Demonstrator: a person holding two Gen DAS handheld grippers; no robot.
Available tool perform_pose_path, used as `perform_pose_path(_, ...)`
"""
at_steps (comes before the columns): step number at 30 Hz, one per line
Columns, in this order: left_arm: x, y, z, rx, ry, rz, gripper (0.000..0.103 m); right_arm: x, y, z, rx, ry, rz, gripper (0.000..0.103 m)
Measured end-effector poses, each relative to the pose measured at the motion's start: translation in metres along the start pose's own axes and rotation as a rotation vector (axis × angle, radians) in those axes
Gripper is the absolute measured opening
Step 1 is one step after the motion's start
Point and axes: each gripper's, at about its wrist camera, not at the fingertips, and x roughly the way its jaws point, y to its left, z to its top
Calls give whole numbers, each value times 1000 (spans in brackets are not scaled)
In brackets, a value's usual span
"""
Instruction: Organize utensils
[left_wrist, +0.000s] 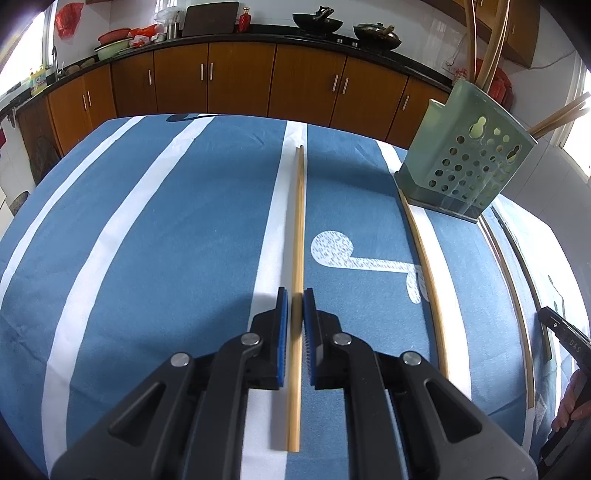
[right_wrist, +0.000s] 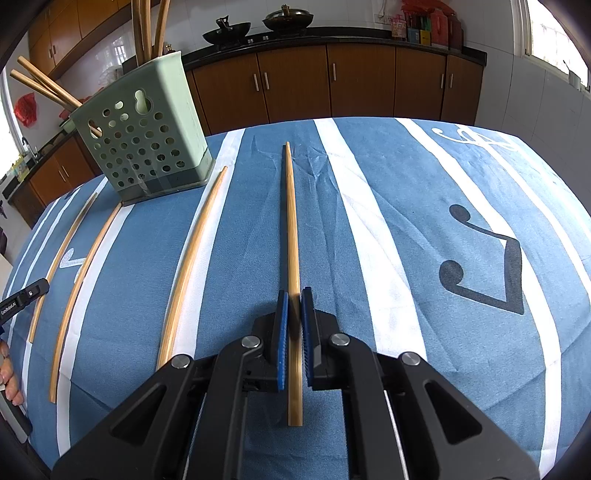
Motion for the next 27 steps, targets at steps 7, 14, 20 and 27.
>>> perform_pose_path(7, 0, 1, 0, -5, 0, -5, 11, 0, 0, 0, 2, 0, 2, 8)
perform_pose_path(14, 0, 1, 0, -5, 0, -5, 11, 0, 0, 0, 5, 0, 5, 9)
perform_pose_path(20, -1, 1, 0, -5, 0, -5, 11, 0, 0, 0, 8, -1, 8, 9)
perform_pose_path(27, -1, 1, 0, -4, 0, -4, 11, 0, -1, 0, 10, -1, 10, 9)
